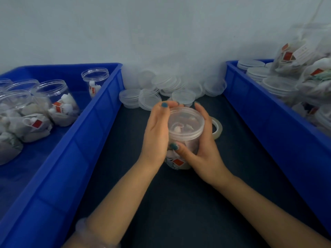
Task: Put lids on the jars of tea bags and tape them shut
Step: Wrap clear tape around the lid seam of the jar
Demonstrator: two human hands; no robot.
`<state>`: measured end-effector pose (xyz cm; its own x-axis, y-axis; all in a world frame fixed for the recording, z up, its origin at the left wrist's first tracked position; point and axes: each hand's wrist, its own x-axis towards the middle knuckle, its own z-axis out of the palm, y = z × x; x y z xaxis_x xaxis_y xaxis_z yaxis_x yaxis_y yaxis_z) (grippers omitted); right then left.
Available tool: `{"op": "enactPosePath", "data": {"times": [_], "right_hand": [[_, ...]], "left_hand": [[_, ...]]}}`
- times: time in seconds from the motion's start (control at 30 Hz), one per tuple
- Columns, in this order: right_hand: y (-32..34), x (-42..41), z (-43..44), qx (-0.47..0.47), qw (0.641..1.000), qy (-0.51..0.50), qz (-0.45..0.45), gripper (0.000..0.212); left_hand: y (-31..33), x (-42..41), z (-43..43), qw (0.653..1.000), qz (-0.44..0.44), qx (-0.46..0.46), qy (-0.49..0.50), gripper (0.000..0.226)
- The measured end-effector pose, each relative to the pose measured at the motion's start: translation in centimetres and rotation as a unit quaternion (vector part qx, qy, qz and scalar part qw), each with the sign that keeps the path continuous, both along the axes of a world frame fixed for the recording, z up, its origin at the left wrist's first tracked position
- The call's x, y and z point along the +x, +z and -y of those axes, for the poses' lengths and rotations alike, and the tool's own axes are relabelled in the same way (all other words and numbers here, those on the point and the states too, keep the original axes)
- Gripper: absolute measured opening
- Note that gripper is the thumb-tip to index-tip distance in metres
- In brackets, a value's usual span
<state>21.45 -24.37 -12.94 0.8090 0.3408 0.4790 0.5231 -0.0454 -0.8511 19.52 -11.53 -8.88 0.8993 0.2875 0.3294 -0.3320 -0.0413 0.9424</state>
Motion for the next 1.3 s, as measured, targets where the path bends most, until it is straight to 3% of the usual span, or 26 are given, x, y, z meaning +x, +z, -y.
{"op": "enactPosePath", "data": {"times": [0.1,0.2,0.37,0.57,0.67,0.77,0.93,1.13,1.3], "right_hand": [[0.1,-0.1,0.0,-0.006,1.0,-0.003,-0.011,0.114],[0.5,0.0,0.0,-0.031,0.999,-0.021,-0.001,0.104],[2.4,0.4,0.4,-0.131,0.988,-0.087,0.009,0.086],[5.6,2.0,0.1,-0.211,0.965,-0.158,0.002,0.099],[9.3,4.1,-0.1,-0.157,0.964,-0.214,-0.028,0.109],[13.6,7.7,0.2,-0.085,0.956,-0.28,0.006,0.111],[20.0,14.8,3.5,-0.146,0.905,-0.399,-0.001,0.103],[21.5,19.5,9.1,-0.386,0.812,-0.437,0.003,0.096],[21.4,21.2,11.4,-0.592,0.673,-0.441,0.049,0.091]], "left_hand": [[-1.7,-0.2,-0.2,0.998,-0.021,-0.048,-0.023,0.047],[-2.3,0.0,-0.7,0.988,-0.125,-0.085,-0.029,0.058],[-2.6,0.6,-1.8,0.974,-0.224,-0.041,0.004,0.03],[-3.0,1.2,-2.5,0.967,-0.242,-0.071,0.034,0.019],[-3.3,1.3,-2.2,0.967,-0.236,-0.083,0.039,0.021],[-3.5,1.4,-2.3,0.966,-0.243,-0.08,0.036,0.02],[-3.4,1.3,-2.3,0.967,-0.245,-0.064,0.032,0.019],[-3.4,1.1,-2.1,0.969,-0.24,-0.043,0.029,0.019],[-3.6,1.2,-2.2,0.971,-0.234,-0.039,0.024,0.02]]}}
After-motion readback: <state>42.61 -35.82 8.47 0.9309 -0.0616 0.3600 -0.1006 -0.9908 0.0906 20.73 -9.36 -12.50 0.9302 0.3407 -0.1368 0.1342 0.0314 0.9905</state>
